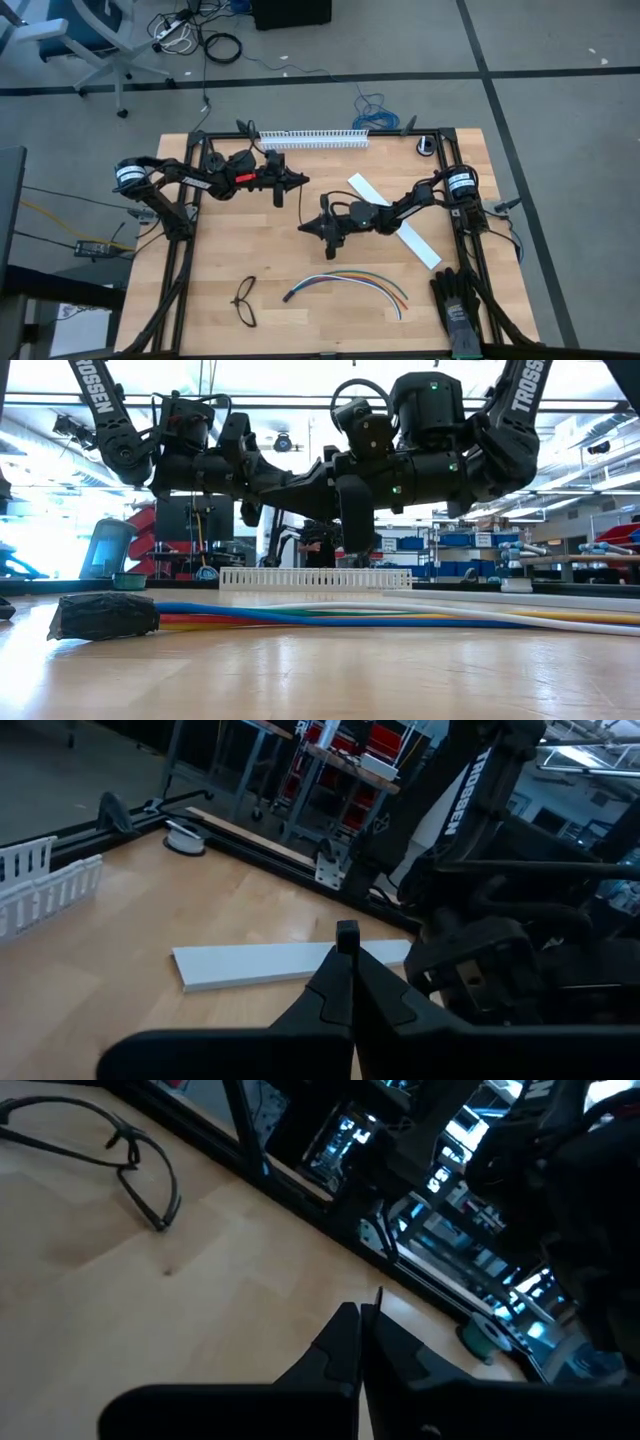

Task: Ziptie cables
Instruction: Wrap the zip tie around the cable wires

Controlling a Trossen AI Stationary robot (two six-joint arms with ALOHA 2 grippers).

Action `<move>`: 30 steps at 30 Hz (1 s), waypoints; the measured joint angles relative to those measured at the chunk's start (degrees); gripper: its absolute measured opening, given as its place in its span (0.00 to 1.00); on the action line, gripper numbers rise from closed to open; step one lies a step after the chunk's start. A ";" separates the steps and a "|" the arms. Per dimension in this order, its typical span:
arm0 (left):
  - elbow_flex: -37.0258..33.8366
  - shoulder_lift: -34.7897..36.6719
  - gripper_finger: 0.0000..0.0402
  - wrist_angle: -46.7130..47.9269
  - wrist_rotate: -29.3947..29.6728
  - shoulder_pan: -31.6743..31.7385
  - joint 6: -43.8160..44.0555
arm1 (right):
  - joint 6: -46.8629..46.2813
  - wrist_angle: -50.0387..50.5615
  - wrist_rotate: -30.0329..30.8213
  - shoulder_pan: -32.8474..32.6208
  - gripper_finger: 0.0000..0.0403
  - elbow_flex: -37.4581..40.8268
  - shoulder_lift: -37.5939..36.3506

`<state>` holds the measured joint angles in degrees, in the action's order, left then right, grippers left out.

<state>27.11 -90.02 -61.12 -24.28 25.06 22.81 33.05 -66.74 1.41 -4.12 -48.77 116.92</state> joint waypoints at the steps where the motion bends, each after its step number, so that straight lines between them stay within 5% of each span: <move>1: 0.00 0.00 0.00 0.00 -0.40 0.00 0.00 | 0.05 0.41 0.68 -0.24 0.01 0.00 -0.01; 14: 0.00 0.00 0.00 0.63 -1.97 0.00 0.10 | 1.58 12.42 1.98 -0.56 0.17 0.00 0.02; 25: 0.00 0.00 0.00 0.63 -3.36 0.00 2.10 | 4.58 15.90 2.09 0.96 0.09 0.00 0.07; 30: 0.00 0.00 0.00 0.61 -2.15 0.00 1.61 | 4.48 15.63 -3.54 0.94 0.06 -1.90 0.13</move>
<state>27.11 -90.02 -60.51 -26.43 25.06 24.42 37.53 -51.12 -2.12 -3.18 -50.68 117.05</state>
